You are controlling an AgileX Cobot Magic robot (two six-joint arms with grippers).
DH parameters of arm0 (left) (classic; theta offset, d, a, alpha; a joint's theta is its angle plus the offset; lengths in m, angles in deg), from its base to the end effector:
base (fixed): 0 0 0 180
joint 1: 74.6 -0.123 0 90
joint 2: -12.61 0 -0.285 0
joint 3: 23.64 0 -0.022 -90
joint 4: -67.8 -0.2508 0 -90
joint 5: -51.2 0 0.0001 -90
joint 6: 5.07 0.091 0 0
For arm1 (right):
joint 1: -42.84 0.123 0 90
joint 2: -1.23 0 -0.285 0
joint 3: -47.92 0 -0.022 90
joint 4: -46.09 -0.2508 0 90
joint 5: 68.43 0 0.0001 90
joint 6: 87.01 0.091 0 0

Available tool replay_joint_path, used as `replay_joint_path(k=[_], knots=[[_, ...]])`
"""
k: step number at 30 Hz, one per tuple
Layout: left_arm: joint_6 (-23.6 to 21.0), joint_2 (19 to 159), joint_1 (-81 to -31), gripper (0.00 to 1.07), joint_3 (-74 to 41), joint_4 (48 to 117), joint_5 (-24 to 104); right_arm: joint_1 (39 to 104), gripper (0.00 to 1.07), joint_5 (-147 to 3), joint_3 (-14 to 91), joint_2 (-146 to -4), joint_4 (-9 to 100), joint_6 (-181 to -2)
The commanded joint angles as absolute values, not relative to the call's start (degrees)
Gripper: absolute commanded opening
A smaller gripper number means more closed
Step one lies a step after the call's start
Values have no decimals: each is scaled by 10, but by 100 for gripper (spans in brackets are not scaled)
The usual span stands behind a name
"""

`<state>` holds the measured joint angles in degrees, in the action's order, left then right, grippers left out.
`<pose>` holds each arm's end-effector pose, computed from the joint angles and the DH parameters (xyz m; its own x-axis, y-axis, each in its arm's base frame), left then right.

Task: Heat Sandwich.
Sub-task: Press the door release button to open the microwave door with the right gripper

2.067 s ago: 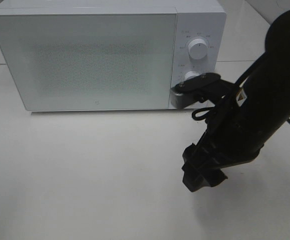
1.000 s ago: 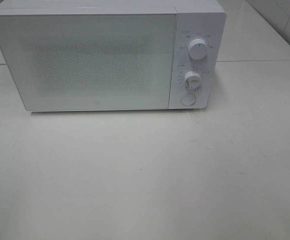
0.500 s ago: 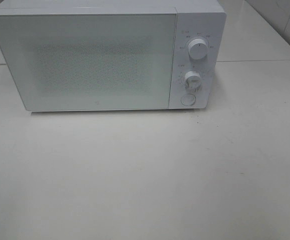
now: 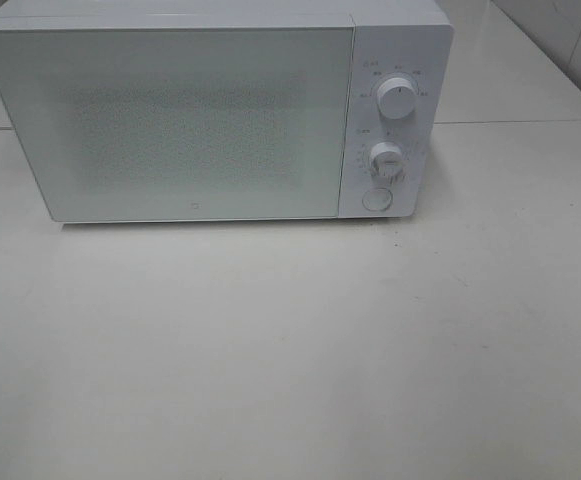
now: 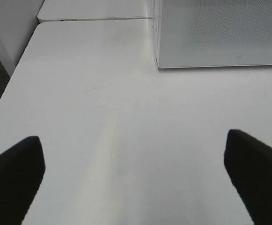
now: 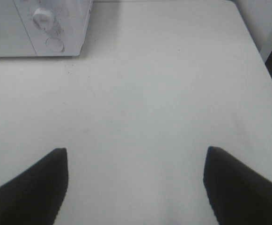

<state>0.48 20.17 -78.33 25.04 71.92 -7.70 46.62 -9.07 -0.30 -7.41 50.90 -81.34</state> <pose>-0.0036 -0.0059 0.2796 -0.4227 0.0321 -0.9057 0.0159 0.9995 0.0280 -0.0019 -0.0067 0.2813 -0.4388 0.0271 -0.8982 0.0235 0.9996 0.0186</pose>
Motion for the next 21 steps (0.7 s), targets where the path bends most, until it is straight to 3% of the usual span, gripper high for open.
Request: replay_joint_path(k=[1,21], knots=[[3,186,-785,101,252,724,-78,453,76,-90,-4,-48,515,-820],[4,187,-785,101,252,724,-78,453,76,-90,-4,-48,515,-821]])
